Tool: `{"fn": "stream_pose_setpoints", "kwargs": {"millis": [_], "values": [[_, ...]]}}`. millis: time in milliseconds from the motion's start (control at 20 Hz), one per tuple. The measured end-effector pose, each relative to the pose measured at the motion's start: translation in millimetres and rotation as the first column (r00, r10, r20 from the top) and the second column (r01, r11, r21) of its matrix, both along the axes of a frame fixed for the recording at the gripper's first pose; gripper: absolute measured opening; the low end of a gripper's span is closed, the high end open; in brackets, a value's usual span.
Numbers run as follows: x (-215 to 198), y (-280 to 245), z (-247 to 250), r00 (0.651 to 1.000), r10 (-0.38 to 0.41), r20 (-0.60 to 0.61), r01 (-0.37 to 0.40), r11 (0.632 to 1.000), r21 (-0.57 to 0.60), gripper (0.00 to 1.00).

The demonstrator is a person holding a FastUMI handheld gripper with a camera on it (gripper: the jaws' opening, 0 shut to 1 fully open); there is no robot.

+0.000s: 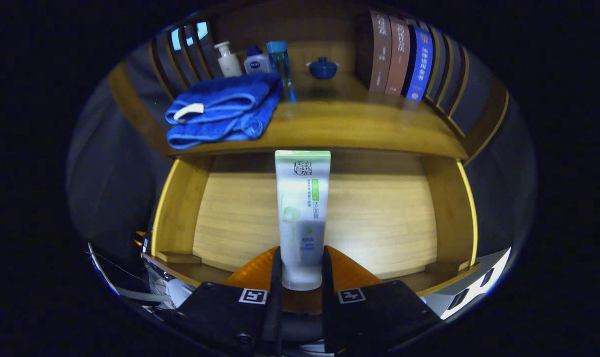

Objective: Pull open the drawer, take out the items inside it, and place them on the countertop above the cabinet.

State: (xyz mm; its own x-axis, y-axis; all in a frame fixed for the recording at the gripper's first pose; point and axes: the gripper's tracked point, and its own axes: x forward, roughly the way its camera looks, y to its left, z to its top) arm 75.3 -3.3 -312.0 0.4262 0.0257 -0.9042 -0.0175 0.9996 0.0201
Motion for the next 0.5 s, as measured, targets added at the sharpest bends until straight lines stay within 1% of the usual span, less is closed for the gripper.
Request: {"fn": "stream_pose_setpoints", "kwargs": {"millis": [150, 350, 500], "values": [[39, 6, 19, 0.998, 0.009, 0.059, -0.009, 1.0, 0.0, 0.36], [107, 6, 38, 0.989, -0.004, 0.146, 0.006, 1.0, -0.008, 0.36], [145, -2, 30, 0.991, -0.025, 0.132, 0.028, 0.999, -0.019, 0.36]]}}
